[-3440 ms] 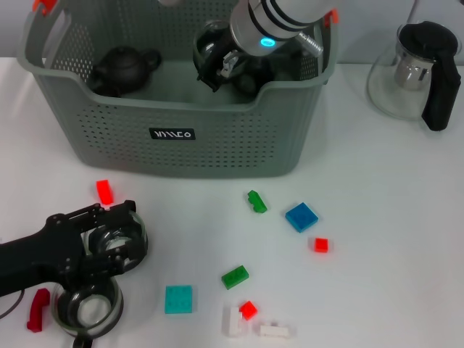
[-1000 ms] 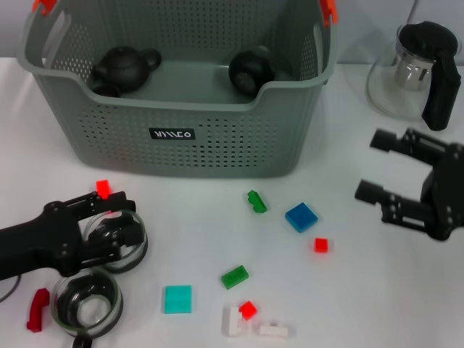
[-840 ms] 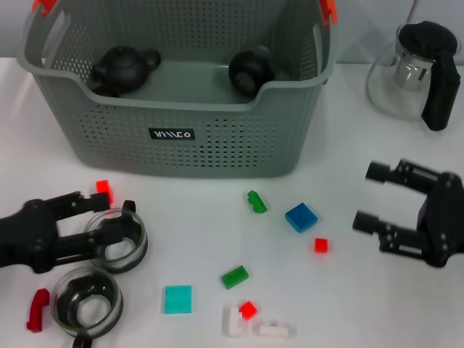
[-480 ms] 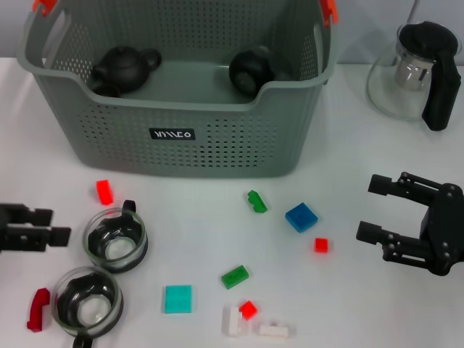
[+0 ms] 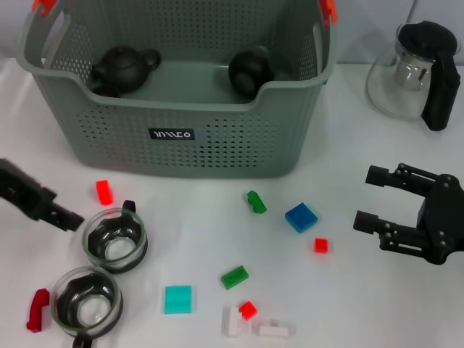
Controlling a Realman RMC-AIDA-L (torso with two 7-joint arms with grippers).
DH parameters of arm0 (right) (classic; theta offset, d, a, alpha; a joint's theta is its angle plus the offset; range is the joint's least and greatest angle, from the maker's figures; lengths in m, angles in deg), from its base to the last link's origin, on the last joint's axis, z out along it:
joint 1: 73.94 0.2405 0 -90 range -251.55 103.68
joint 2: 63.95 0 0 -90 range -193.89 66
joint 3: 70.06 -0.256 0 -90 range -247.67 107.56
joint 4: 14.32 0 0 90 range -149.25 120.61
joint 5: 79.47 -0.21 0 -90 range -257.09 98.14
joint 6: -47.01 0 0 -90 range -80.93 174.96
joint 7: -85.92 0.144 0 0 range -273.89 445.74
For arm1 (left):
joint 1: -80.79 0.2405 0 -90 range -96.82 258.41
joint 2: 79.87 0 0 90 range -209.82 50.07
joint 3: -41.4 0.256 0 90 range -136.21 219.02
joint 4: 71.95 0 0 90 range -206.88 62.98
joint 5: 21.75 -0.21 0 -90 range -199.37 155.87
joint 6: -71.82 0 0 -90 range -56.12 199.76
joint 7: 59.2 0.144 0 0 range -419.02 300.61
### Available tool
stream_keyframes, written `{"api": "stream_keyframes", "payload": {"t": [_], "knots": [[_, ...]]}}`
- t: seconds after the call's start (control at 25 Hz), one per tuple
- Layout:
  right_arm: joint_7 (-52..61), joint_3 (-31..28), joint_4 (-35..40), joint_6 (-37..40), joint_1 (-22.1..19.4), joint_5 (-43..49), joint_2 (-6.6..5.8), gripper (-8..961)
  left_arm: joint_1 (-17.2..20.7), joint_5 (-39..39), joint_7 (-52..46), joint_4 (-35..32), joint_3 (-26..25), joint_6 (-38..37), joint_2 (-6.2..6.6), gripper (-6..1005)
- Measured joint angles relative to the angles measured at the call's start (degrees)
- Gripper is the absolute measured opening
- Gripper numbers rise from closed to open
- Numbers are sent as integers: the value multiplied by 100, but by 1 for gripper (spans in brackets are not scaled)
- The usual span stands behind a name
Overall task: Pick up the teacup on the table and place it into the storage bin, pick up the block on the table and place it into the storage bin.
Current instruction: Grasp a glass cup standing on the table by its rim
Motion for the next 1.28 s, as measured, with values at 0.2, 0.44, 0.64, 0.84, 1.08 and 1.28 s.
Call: {"api": "stream_keyframes", "payload": {"t": [0.2,0.44,0.64,0.84,1.08,1.28], "knots": [[26,-4,-3,-42,18,1,-11,806,112,-251,649,20,466,848,-363,695],[28,-49,-5,-48,58,-1,-10,807,154,-446,756,447,923,1313,-367,670],[56,-58,-5,-54,70,-1,-2,806,150,-453,728,595,1112,1388,-392,649],[83,-57,-7,-95,81,-1,4,806,143,-459,593,883,1336,1731,-401,628],[83,-56,-81,-97,97,-1,-9,807,126,-469,365,1137,1581,1992,-369,603],[83,-56,-84,-97,100,-1,-19,807,141,-472,273,1064,1573,2015,-363,583]]}}
